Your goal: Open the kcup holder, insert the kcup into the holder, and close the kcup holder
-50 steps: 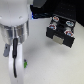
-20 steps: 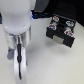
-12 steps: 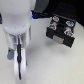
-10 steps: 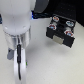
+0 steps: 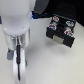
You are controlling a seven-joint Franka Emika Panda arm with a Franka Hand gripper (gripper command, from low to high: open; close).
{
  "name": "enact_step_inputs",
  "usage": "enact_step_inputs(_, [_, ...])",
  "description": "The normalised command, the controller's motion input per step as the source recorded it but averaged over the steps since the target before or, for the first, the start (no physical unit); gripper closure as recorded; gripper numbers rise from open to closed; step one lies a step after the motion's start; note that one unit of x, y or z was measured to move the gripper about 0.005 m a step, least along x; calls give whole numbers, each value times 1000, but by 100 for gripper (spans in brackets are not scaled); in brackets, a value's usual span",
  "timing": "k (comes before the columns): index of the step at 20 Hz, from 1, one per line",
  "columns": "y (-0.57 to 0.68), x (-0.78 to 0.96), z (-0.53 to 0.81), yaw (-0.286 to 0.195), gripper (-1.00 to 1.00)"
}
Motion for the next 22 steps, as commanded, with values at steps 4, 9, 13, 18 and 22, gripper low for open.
enact_step_inputs(4, [89,81,346,-67,100])
enact_step_inputs(9, [248,25,702,-41,100])
enact_step_inputs(13, [400,10,802,1,100])
enact_step_inputs(18, [548,11,721,43,100])
enact_step_inputs(22, [598,10,646,43,100])
